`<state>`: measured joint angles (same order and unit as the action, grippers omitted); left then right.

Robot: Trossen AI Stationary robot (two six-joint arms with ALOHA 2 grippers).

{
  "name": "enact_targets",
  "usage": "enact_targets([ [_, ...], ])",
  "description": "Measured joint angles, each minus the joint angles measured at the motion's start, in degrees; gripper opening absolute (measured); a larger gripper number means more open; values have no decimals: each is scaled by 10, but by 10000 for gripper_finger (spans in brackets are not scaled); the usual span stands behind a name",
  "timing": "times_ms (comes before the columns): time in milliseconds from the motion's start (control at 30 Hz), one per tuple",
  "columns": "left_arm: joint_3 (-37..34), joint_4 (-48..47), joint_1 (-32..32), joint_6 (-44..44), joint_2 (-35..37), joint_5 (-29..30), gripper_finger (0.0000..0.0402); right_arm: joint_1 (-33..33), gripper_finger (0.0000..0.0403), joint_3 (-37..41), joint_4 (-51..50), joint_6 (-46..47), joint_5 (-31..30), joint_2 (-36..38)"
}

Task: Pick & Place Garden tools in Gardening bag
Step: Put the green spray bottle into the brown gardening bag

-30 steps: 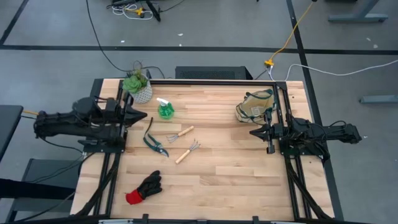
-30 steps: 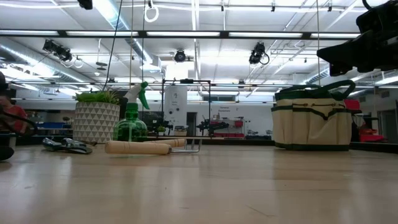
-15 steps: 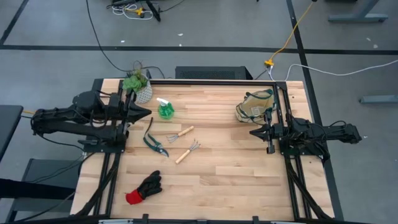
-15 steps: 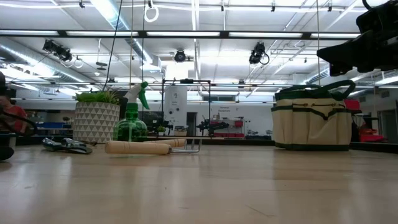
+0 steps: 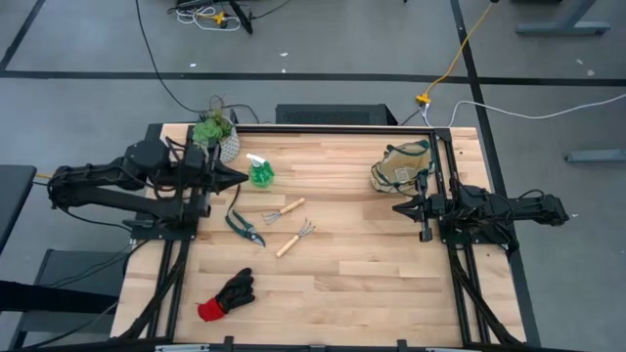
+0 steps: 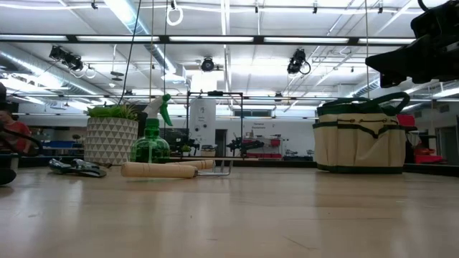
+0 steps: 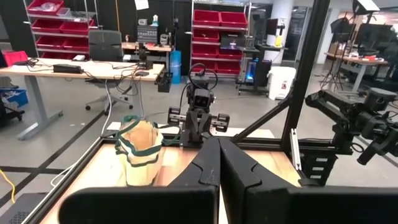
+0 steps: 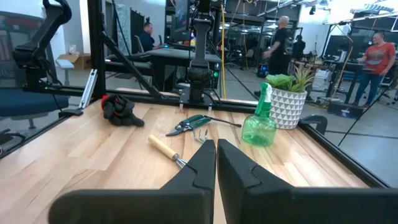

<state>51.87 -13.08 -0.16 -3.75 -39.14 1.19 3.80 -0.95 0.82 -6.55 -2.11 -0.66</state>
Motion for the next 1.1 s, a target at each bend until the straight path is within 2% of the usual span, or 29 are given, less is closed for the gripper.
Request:
enact_targets([
  [700,2,21,0,-12,-14,0,1,0,20,0,0,0,0,0],
  [867,33,3,0,-9,-27,-7,1,0,20,0,0,0,0,0],
  [1100,107,-92,36,12,-68,-26,1,0,20,0,0,0,0,0],
])
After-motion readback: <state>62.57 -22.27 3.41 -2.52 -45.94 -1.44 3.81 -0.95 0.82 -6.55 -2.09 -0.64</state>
